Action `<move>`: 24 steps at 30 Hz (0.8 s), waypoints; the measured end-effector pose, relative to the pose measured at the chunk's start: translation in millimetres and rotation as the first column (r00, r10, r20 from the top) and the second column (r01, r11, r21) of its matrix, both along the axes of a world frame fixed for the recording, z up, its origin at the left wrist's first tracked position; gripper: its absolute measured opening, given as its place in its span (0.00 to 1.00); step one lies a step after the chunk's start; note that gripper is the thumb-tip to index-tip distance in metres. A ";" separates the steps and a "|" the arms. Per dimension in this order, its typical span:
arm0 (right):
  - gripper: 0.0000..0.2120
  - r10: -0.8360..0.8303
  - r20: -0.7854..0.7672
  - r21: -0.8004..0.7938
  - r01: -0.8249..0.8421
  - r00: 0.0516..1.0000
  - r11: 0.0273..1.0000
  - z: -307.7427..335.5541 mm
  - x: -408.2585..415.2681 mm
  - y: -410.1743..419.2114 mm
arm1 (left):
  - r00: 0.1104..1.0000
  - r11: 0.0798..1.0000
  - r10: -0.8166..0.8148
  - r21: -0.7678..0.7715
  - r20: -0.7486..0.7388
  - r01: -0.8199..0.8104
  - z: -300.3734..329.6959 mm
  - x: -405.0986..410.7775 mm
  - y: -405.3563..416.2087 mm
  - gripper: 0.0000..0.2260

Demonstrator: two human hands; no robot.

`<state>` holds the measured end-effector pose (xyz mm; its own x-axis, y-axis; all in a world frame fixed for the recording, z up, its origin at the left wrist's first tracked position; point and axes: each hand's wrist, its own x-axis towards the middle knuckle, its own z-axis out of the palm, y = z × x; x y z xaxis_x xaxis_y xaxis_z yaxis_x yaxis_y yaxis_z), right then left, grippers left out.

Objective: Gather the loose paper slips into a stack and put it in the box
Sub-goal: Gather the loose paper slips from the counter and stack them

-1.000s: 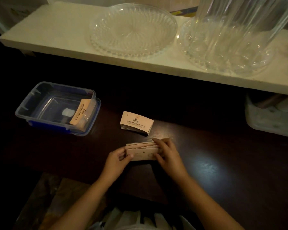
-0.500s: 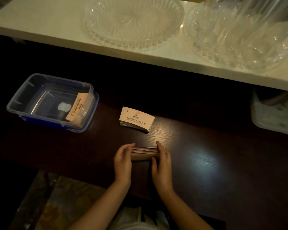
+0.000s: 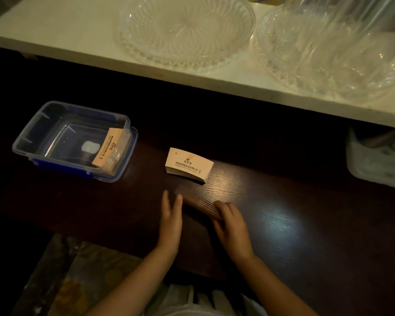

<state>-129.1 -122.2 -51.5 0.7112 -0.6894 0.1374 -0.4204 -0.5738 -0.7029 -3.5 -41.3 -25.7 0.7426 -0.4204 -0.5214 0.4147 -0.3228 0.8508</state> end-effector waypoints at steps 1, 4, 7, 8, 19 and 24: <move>0.23 0.008 0.011 -0.015 -0.007 1.000 1.000 4.7 0.3 0.7 | 0.996 0.998 0.055 -0.006 -0.065 -0.055 6.5 -2.7 0.0 0.26; 0.17 0.041 0.018 -0.138 -0.038 0.999 0.990 18.6 6.8 7.1 | 0.958 0.982 0.060 -0.156 -0.282 -0.108 21.0 -19.6 -0.8 0.20; 0.10 0.113 -0.013 -0.305 -0.111 0.994 0.946 24.6 12.7 15.6 | 0.898 0.964 0.025 -0.227 -0.439 -0.138 26.3 -24.5 -0.8 0.14; 0.10 0.107 -0.011 -0.307 -0.105 0.994 0.946 25.4 12.7 16.5 | 0.878 0.958 0.016 -0.244 -0.479 -0.150 26.3 -20.9 -0.7 0.15; 0.10 0.039 0.205 -0.238 0.011 0.978 0.971 29.5 2.2 21.6 | 0.719 0.870 -0.314 -0.492 -0.620 -0.043 20.4 -0.2 10.1 0.24; 0.18 0.147 0.064 -0.309 -0.121 0.987 0.943 27.3 -4.4 26.2 | 0.748 0.886 -0.345 -0.460 -0.567 0.060 24.0 6.0 13.7 0.20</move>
